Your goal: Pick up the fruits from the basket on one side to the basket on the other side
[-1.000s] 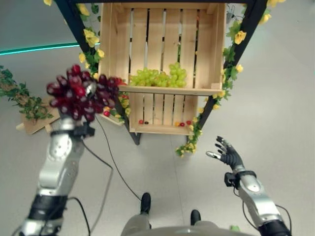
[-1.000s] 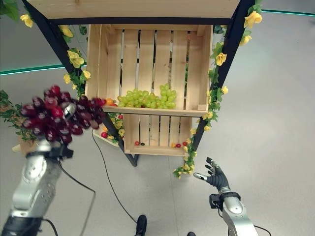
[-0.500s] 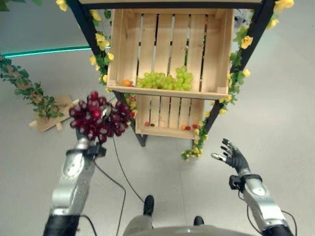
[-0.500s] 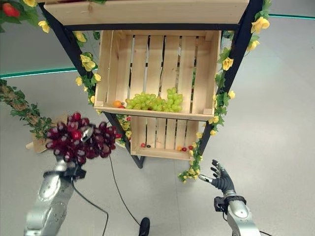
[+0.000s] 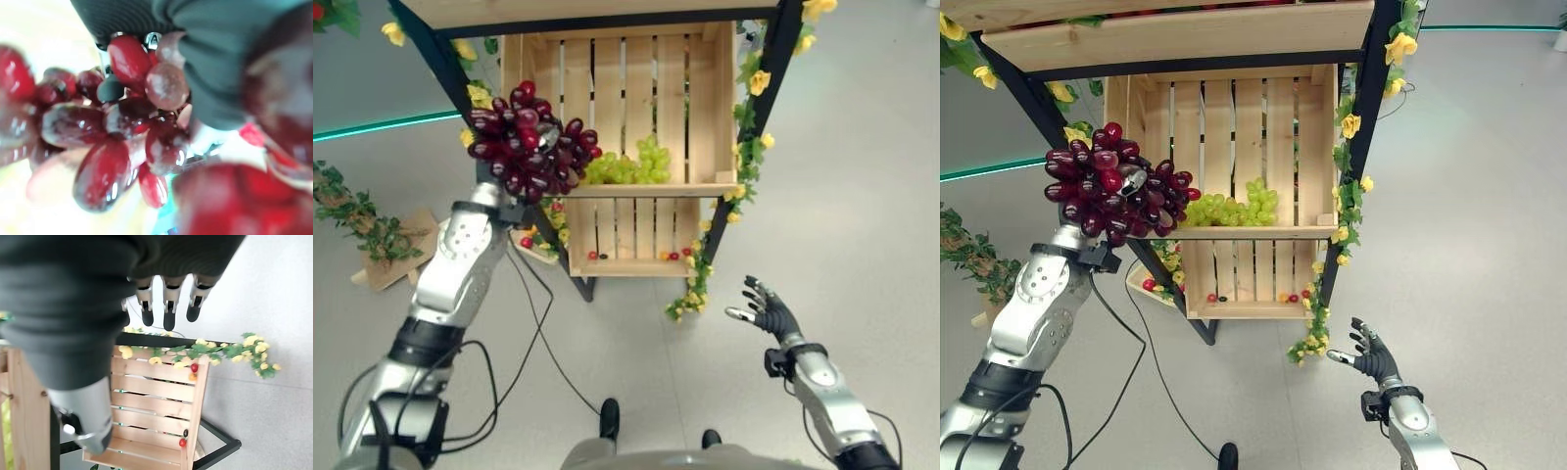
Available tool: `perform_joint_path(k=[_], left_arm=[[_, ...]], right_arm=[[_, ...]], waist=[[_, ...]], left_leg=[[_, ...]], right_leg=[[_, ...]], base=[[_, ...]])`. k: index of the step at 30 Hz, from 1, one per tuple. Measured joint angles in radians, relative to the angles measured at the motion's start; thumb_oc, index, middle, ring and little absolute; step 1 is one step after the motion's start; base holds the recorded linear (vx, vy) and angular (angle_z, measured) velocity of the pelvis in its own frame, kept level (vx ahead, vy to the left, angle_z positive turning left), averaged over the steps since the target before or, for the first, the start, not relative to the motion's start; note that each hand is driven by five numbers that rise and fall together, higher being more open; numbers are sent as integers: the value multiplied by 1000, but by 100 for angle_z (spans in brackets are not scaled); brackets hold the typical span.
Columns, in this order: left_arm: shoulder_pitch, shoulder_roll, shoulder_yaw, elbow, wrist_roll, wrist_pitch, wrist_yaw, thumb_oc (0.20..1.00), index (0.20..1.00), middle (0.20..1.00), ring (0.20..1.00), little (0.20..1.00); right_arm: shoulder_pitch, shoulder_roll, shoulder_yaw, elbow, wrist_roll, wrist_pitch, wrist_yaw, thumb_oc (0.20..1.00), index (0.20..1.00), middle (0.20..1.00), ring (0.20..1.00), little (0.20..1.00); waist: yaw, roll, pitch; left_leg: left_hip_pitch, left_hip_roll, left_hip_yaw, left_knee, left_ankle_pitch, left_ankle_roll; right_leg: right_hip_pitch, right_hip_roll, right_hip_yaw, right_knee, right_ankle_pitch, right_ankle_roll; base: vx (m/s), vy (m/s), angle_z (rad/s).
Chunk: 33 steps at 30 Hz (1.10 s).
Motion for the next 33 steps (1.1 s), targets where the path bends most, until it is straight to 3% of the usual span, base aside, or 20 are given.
perform_joint_path(k=[5,7,13,16,20,26,27,32,33], left_arm=[[-113,56,-134,152,-11,3,2,200,200,200,200,200],[-221,65,-240,265,-10,13,0,200,200,200,200,200],[-362,72,-330,477,-3,35,-2,200,200,200,200,200],[-431,73,-365,585,66,51,-4,200,200,200,200,200],[-572,71,-495,783,234,73,-25,200,200,200,200,200],[-620,60,-527,826,396,80,-12,200,200,200,200,200],[-627,58,-535,826,420,81,-6,1000,1000,1000,1000,1000],[-742,58,-672,839,632,84,56,1000,1000,1000,1000,1000],[-760,62,-692,805,730,90,94,1000,1000,1000,1000,1000]], right_arm=[[-7,-1,38,11,6,1,-2,1000,1000,1000,1000,1000],[-7,2,47,12,7,1,-6,1000,1000,1000,1000,1000],[-9,6,88,11,8,1,-11,1000,1000,1000,1000,1000],[-11,5,113,11,8,0,-12,1000,1000,1000,1000,1000],[-20,5,151,11,26,-3,-14,1000,1000,1000,1000,1000],[-29,5,177,11,44,-13,-21,1000,1000,1000,1000,1000],[-29,5,178,11,45,-18,-22,1000,1000,1000,1000,1000],[-38,5,205,11,48,-42,-31,1000,1000,1000,1000,1000],[-40,3,215,10,48,-50,-34,1000,1000,1000,1000,1000]], waist=[[-20,2,-3],[-24,2,-10],[-47,1,-18],[-56,2,-20],[-83,0,-21],[-88,-9,-24],[-92,-12,-24],[-100,-38,-24],[-100,-43,-23]], left_leg=[[-7,1,1,0,0,0],[-24,2,4,0,1,0],[-40,4,28,0,1,1],[-49,10,44,0,0,1],[-68,12,57,0,0,1],[-88,14,80,0,-1,3],[-89,14,82,0,-1,3],[-98,13,82,0,-1,4],[-99,12,82,0,-1,4]], right_leg=[[-8,1,1,1,0,0],[-31,1,4,1,2,0],[-56,-2,24,5,6,0],[-74,1,38,6,11,-1],[-99,2,50,6,18,0],[-132,-1,66,6,29,2],[-134,-1,66,6,30,3],[-143,-2,64,6,31,4],[-143,-3,64,6,31,4]], base=[[6,2,0],[30,21,-4],[33,23,-13],[11,23,-15],[19,32,-8],[-2,44,-12],[-28,31,-3],[-24,14,0],[-31,12,1]])
